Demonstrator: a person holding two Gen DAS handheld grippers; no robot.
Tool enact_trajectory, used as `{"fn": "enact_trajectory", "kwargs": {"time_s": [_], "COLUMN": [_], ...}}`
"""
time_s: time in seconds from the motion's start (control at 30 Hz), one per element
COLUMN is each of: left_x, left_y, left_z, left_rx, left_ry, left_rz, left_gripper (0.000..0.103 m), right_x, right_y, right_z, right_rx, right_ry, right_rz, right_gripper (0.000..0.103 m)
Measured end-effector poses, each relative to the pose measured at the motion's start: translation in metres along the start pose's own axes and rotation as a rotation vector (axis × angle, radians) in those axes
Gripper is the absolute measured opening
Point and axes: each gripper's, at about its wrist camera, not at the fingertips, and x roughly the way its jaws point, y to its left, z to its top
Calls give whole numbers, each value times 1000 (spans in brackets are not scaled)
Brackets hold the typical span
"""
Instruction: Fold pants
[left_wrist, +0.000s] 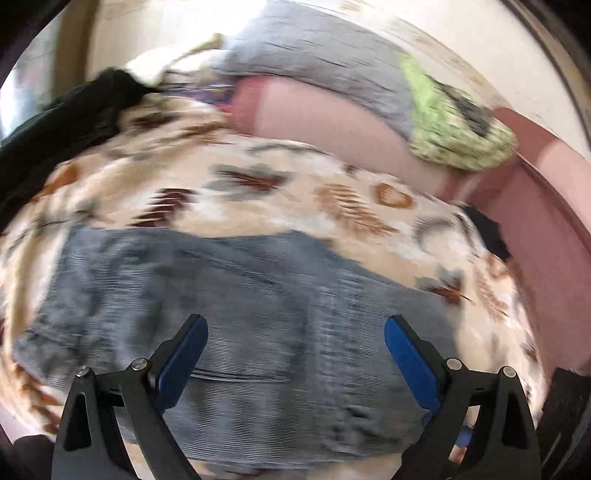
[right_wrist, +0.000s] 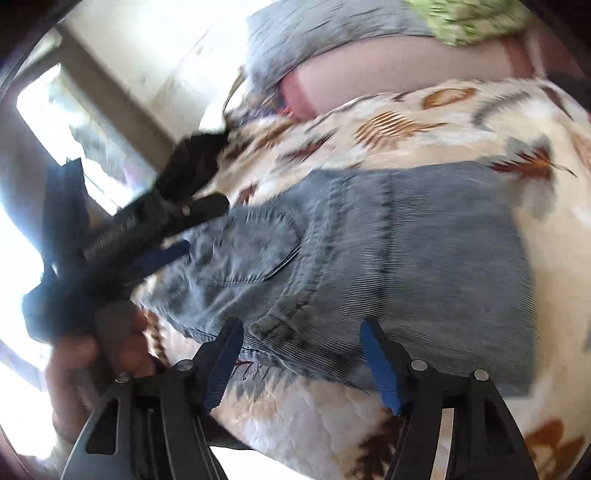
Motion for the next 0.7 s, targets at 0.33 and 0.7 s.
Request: {"fn": "enact_trajectory", "kwargs": {"time_s": [0.33,0.7], "left_x": [78,52], "left_y": [-52,-85], "left_z": [-48,-14], "left_rx": [247,292], "left_ry": [314,156], "left_rz": [75,17], "left_gripper": [96,96], "right_x": [-21,19], "right_y": [-98,-121], "right_z": [-3,107], "right_rx": [381,447], "right_ry": [24,78], "right_rz": [131,335], "right_gripper": [69,70]}}
